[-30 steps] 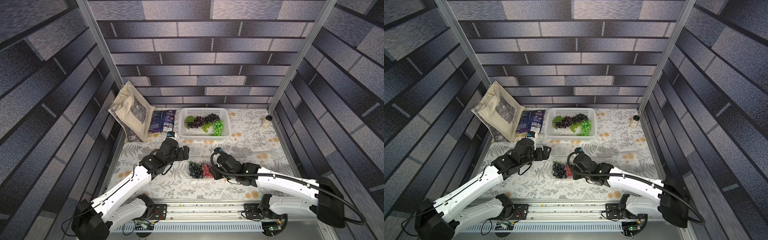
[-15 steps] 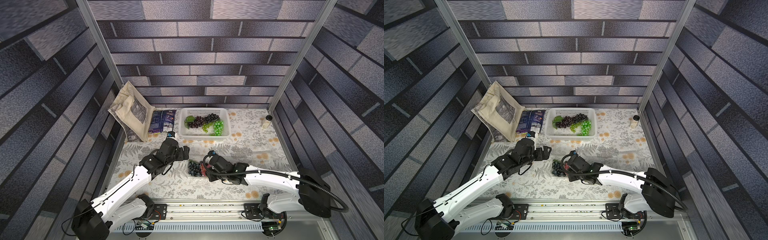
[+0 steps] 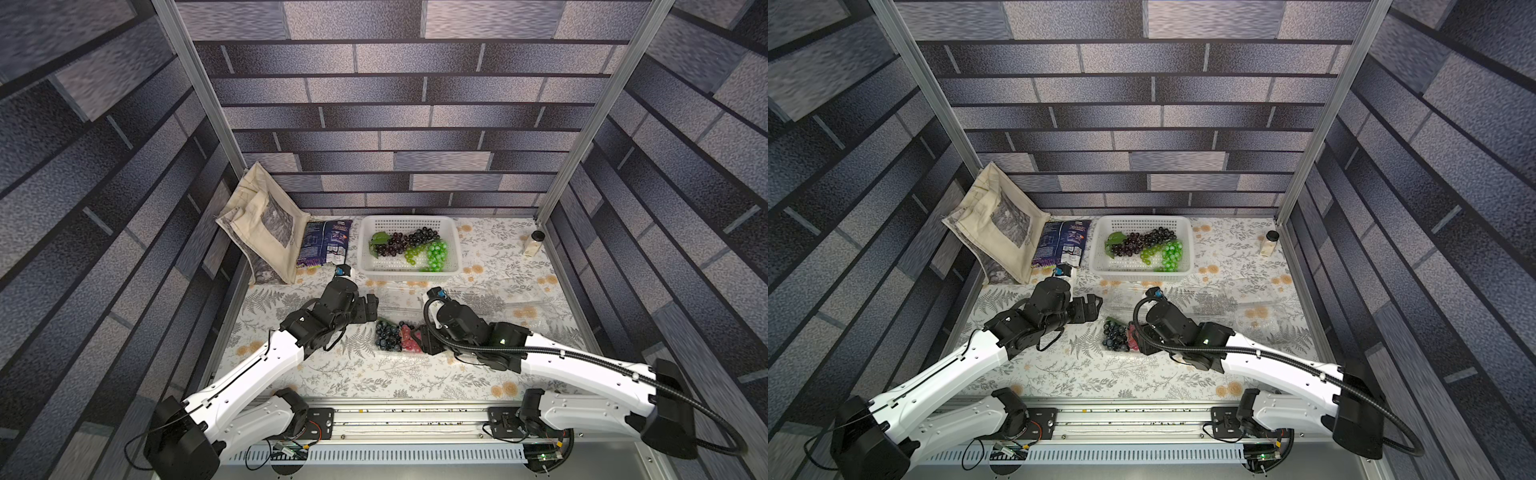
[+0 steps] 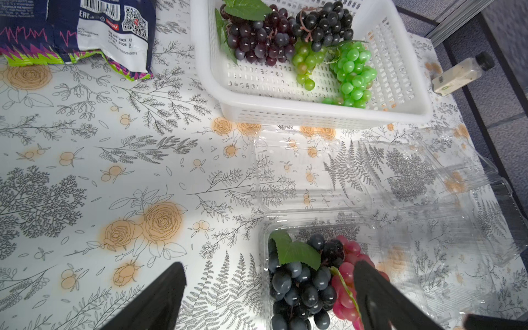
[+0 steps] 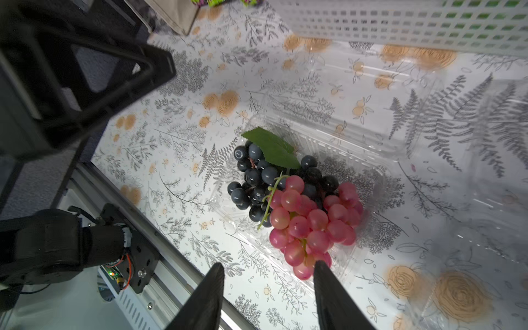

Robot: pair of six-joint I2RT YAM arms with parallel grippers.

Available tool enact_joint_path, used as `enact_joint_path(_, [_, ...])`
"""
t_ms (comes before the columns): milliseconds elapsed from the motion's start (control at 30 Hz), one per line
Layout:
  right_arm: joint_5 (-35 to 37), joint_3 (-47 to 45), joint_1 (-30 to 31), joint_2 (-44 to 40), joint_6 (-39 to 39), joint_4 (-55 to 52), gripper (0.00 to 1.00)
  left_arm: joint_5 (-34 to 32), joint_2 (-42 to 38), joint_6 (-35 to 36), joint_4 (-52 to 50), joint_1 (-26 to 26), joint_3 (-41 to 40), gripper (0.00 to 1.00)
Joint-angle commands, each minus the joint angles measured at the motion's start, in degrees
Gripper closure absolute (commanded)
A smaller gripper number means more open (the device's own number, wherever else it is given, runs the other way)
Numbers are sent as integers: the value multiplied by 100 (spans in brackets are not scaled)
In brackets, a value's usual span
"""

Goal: Pack grapes into containers
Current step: Place the grape into the packing box.

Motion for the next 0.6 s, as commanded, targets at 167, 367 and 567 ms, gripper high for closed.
enact_joint_path(167, [-537,-103,-1043,130,-459,-227,40,-22,237,-373,-16,-18,-251,6])
enact_joint_path(367, [-1181,-127,-1669,667,-517,425,34,102,781,-333,373,21,-212,6])
enact_joint_path(567, [-1577,-128,-2082,1202,-401,1011,34,387,1235,-305,861,335,-254,6])
